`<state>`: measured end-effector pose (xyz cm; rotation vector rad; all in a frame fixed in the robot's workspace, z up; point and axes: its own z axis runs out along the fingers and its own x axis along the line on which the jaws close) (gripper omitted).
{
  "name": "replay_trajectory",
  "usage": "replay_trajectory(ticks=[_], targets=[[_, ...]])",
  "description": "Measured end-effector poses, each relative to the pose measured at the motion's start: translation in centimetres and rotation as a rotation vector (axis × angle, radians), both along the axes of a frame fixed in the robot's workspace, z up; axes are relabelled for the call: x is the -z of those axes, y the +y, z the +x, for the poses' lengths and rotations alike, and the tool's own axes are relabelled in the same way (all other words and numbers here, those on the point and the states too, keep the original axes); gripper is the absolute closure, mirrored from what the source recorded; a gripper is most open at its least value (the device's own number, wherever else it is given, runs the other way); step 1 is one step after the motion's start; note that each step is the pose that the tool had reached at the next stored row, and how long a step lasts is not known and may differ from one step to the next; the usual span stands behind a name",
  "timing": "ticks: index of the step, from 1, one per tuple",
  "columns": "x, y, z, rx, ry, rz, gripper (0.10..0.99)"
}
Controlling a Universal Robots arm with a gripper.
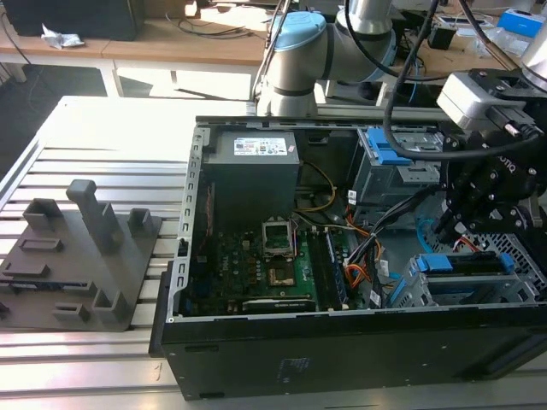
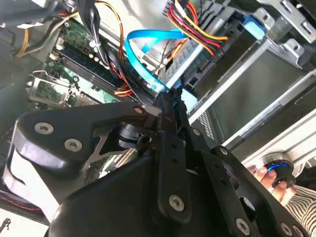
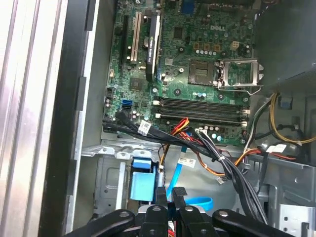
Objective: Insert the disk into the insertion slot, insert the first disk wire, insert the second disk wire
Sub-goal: 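Insert the second disk wire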
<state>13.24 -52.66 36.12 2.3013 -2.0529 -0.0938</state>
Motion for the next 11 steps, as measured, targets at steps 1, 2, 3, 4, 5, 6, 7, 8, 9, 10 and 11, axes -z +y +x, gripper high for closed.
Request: replay_trajectory(ticks=[1,2,3,4,5,6,7,8,9,10,11], targets=[[0.13,-0.55,0.06,0.000,0.0000,0.009,0.925],[0.24,-0.84,0.22,0.000,0.0003,0.014,0.925],[0.32,-0.97,0.45,0.000,0.0011,0.015,0.925],[0.49,-1.03,0.86,0.000,0.0024,0.016,0.925],[0.64,-1.03,1.01,0.000,0.0027,0.016,0.925],[0.78,-1.03,1.14,0.000,0.0029,0.016,0.925],[1.04,-1.03,1.35,0.000,0.0030,0.015,0.925],[1.13,-1.03,1.44,0.000,0.0030,0.015,0.925],[1.21,-1.03,1.51,0.000,0.0031,0.015,0.925],[1.31,-1.03,1.62,0.000,0.0030,0.015,0.925],[1.41,-1.03,1.72,0.000,0.0030,0.014,0.925]])
